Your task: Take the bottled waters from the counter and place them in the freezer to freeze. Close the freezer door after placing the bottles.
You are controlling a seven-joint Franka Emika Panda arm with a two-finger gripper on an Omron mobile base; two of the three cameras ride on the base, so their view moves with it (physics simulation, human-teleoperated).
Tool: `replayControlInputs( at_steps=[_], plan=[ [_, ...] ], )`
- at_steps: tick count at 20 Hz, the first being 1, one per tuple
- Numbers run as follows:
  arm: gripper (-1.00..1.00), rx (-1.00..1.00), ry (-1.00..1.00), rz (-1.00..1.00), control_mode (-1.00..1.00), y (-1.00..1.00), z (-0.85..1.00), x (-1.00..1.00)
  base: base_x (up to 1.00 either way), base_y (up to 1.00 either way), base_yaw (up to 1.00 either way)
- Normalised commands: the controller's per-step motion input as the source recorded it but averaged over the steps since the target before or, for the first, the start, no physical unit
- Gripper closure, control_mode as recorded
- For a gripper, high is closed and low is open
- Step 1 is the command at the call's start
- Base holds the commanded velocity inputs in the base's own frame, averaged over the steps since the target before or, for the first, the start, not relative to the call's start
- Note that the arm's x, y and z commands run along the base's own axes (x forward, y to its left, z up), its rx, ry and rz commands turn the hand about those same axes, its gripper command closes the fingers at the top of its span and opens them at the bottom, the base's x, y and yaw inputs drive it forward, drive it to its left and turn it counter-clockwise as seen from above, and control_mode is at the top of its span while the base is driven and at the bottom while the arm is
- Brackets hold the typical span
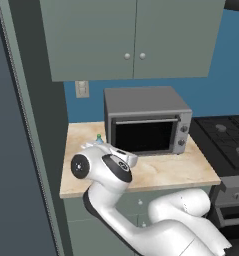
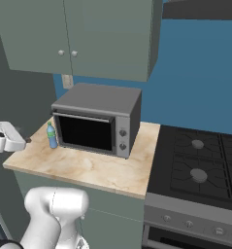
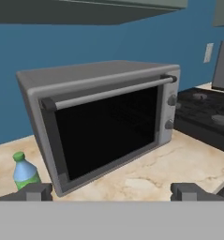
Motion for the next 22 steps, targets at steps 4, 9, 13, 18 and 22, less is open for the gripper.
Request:
replayControlInputs(
  at_steps=[4,9,13,18,22],
  plan=[
    [-1.0,0.0,0.0,0.0,-1.0,0.0,-0.03,0.02,0.0,0.0,0.0],
    [-1.0,0.0,0.0,0.0,-1.0,0.0,-0.07,0.12,0.0,0.0,0.0],
    [-1.0,0.0,0.0,0.0,-1.0,0.0,-0.1,0.13,0.0,0.0,0.0],
    [-1.0,0.0,0.0,0.0,-1.0,0.01,-0.16,0.24,0.0,0.0,0.0],
    [-1.0,0.0,0.0,0.0,-1.0,0.0,-0.07,0.2,0.0,0.0,0.0]
  ],
)
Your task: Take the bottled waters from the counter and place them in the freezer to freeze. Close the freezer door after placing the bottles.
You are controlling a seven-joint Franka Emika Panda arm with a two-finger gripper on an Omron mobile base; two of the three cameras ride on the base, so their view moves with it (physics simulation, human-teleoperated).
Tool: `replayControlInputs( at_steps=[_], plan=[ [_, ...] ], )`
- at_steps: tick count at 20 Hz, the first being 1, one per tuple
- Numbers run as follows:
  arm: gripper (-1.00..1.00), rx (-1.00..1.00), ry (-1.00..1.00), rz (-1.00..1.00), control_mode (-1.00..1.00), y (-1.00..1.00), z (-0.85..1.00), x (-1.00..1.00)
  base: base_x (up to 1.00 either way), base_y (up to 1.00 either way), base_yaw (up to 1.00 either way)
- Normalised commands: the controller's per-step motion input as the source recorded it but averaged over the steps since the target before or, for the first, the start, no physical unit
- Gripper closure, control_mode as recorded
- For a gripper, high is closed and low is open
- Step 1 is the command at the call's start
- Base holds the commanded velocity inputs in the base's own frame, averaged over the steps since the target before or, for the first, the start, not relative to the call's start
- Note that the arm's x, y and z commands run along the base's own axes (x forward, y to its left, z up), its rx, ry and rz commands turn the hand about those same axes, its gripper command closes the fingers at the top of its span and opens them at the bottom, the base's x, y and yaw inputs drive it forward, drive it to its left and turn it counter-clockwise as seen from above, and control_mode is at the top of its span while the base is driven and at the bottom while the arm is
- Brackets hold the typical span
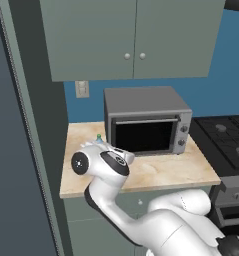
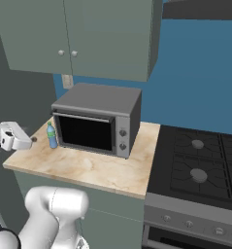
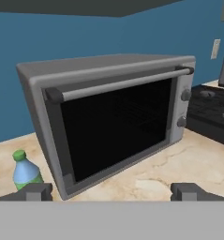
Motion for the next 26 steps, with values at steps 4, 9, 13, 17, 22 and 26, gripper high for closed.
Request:
replayControlInputs(
  at_steps=[4,9,13,17,22,26],
  plan=[
    [-1.0,0.0,0.0,0.0,-1.0,0.07,-0.06,0.24,0.0,0.0,0.0],
    [-1.0,0.0,0.0,-0.01,-1.0,0.15,-0.07,0.15,0.0,0.0,0.0],
    [-1.0,0.0,0.0,-0.02,-1.0,0.15,-0.14,0.11,0.0,0.0,0.0],
    [-1.0,0.0,0.0,-0.01,-1.0,0.09,-0.13,0.11,0.0,0.0,0.0],
    [-1.0,0.0,0.0,0.0,-1.0,0.04,-0.07,0.17,0.0,0.0,0.0],
    [-1.0,0.0,0.0,0.0,-1.0,0.1,-0.08,0.14,0.0,0.0,0.0]
  ],
)
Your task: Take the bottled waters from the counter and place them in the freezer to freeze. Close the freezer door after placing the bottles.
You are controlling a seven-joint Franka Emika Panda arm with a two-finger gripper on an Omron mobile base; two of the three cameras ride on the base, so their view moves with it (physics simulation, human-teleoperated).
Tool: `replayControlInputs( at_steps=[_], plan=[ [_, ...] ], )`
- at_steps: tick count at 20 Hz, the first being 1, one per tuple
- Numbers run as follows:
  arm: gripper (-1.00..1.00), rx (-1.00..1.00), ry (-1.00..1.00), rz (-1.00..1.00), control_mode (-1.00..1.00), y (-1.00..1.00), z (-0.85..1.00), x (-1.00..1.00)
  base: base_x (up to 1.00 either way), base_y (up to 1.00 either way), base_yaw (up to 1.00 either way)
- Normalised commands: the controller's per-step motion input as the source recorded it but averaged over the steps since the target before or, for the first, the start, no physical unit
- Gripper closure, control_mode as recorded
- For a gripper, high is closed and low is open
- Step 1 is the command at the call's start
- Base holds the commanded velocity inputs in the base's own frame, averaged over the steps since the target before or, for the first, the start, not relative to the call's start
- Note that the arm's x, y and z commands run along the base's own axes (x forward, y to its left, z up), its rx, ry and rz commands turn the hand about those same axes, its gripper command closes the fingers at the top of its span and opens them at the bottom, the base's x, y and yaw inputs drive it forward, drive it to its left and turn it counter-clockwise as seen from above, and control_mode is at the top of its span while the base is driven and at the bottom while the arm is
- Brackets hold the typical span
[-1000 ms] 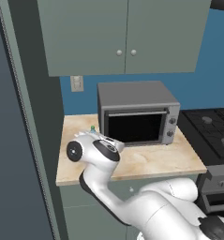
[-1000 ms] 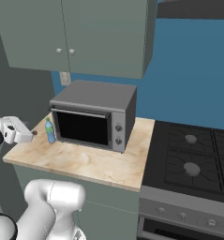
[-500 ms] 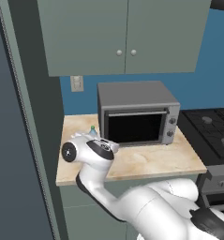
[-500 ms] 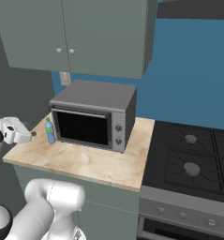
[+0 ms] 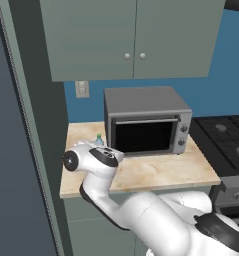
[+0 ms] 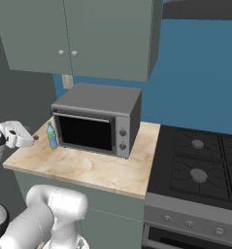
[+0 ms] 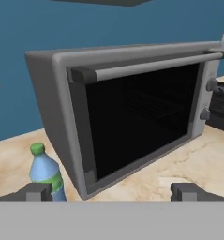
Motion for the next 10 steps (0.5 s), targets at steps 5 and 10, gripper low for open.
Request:
replayControlInputs(
  at_steps=[5,10],
  plan=[
    [-1.0,0.0,0.0,-0.01,-1.0,0.13,-0.09,0.16,0.0,0.0,0.0],
    [-1.0,0.0,0.0,0.0,-1.0,0.09,-0.07,0.19,0.0,0.0,0.0]
  ],
)
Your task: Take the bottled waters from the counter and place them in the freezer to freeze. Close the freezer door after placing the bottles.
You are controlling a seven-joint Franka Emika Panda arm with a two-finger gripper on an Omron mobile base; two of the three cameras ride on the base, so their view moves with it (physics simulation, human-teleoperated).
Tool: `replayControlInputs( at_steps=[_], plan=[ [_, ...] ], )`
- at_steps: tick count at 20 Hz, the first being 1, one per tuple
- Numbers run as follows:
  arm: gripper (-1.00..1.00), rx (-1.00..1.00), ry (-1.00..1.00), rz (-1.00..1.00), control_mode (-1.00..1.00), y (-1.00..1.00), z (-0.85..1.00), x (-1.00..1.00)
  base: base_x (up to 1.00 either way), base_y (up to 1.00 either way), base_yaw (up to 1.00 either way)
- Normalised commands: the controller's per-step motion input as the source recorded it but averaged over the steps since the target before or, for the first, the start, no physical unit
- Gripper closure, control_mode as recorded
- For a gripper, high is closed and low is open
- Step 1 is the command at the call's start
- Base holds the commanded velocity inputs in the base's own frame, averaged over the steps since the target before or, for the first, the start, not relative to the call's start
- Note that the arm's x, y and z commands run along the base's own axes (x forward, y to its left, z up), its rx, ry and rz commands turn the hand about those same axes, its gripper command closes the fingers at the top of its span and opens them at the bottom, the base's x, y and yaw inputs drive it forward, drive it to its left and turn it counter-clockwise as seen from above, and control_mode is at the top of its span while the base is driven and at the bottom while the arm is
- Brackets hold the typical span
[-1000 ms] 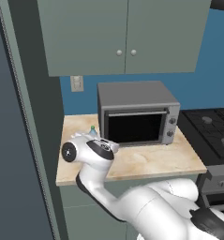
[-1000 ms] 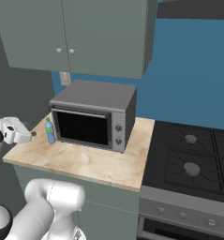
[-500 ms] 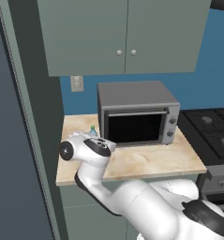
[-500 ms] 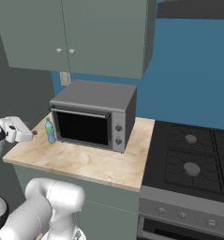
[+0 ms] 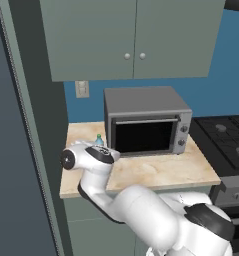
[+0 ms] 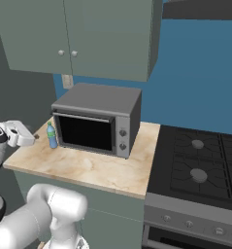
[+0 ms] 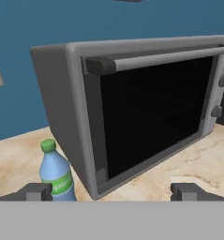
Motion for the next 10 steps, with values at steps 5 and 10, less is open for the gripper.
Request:
replayControlInputs(
  at_steps=[5,10],
  plan=[
    [-1.0,0.0,0.0,0.0,-1.0,0.04,-0.11,0.24,0.0,0.0,0.0],
    [-1.0,0.0,0.0,0.0,-1.0,0.0,-0.1,0.21,0.0,0.0,0.0]
  ],
)
